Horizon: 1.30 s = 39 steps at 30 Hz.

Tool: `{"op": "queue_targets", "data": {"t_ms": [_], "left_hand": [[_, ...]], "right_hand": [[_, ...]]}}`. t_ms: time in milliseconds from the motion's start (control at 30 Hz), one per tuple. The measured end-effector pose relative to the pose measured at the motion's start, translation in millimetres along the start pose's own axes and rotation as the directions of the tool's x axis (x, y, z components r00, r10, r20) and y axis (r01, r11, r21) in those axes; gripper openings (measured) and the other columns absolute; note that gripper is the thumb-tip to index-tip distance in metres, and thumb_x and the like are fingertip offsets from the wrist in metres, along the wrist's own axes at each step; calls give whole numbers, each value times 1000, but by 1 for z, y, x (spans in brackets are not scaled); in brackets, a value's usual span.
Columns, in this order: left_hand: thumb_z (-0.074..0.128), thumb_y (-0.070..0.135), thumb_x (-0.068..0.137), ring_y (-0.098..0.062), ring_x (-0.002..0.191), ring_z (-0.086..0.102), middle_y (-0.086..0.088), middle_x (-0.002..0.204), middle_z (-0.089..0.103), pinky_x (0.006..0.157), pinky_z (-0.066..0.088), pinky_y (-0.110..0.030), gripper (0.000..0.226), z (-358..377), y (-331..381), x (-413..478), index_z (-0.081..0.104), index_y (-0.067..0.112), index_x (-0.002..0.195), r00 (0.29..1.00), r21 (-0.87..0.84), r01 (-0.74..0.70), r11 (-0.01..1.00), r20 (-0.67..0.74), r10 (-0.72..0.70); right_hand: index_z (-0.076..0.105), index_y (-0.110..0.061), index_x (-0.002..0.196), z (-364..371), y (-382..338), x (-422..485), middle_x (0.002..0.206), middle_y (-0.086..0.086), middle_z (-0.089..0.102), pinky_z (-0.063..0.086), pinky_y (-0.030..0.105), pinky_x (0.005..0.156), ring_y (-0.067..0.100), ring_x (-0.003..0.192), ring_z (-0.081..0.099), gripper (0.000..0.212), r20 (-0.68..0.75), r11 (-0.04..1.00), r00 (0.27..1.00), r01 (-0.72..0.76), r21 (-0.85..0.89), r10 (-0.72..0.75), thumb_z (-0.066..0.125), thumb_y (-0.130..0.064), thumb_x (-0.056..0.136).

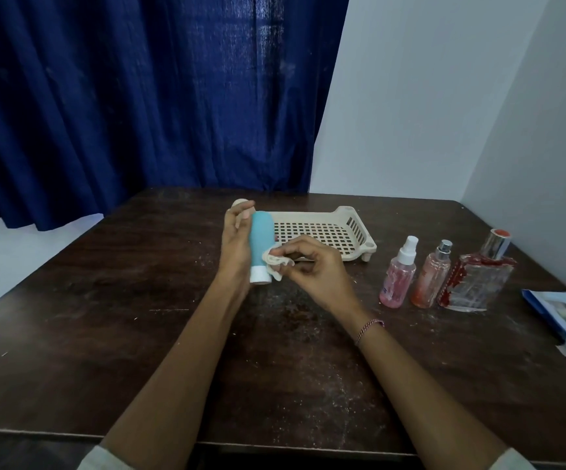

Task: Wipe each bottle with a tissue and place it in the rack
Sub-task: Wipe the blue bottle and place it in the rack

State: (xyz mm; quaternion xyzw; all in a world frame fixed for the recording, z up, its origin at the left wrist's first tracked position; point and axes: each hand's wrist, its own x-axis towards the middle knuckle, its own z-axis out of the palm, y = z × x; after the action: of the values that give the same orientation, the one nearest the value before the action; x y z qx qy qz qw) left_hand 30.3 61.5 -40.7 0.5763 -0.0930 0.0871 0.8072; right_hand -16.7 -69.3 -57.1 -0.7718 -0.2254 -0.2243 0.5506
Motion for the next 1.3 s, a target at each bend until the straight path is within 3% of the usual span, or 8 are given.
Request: {"op": "queue_targets", "data": {"t_ms": [200,300,500,733,900,967,1100,1300], "left_hand": [[34,28,102,-5,66,63,-4,89,61,54,52,-19,28,6,-5,1,53,8,107,997,40,44,998,-66,-42],[35,42,100,-18,88,63,-17,110,61,76,54,-33,44,7,-10,0,50,8,123,987,1,163,987,-2,-163],[52,53,87,-20,117,53,-3,125,49,102,44,-41,34,10,-6,0,53,34,115,988,283,89,955,98,-121],[53,22,94,-22,119,53,-7,143,41,94,50,-31,55,6,-4,0,33,24,145,992,81,109,991,49,-113],[45,16,97,-5,74,65,-10,109,60,59,53,-16,28,7,4,-3,52,15,124,996,-50,86,995,14,-86],[40,15,99,-1,71,66,-8,101,63,60,52,-16,21,7,6,-3,60,9,104,998,-25,56,998,3,-56],[32,21,101,-27,106,64,-16,119,64,87,54,-38,35,6,5,-2,40,11,134,987,-238,144,960,108,-121],[27,27,102,-21,93,65,-14,121,63,77,57,-32,41,10,5,-8,43,10,135,951,-258,199,945,282,-124]], "right_hand": [[71,-7,97,0,1,0,95,4,63,53,18,74,8,90,61,24,-13,996,998,55,-65,-56,69,5,76],[71,-8,99,1,-1,-1,94,1,61,50,16,72,8,89,59,27,-43,989,995,88,-115,-93,66,7,78],[71,-8,98,3,-1,-2,93,-1,58,46,13,73,6,89,56,32,-43,960,981,174,-221,-188,61,12,75],[69,-7,105,4,-6,-1,100,3,58,48,16,82,7,99,55,35,-19,952,974,218,-215,-227,61,13,77],[70,-5,103,4,-7,-1,98,-1,59,49,14,80,3,96,56,31,-24,952,972,224,-207,-234,61,11,78],[69,-5,103,4,-5,0,98,-3,58,48,13,79,2,94,55,30,-28,947,971,226,-230,-238,61,11,79],[69,-6,104,3,-4,0,98,6,62,50,19,82,8,94,57,31,-21,930,967,239,-281,-254,61,10,79],[68,-3,105,-1,-4,1,101,7,61,50,24,86,8,98,54,25,-70,888,958,227,-400,-276,62,4,81]]}}
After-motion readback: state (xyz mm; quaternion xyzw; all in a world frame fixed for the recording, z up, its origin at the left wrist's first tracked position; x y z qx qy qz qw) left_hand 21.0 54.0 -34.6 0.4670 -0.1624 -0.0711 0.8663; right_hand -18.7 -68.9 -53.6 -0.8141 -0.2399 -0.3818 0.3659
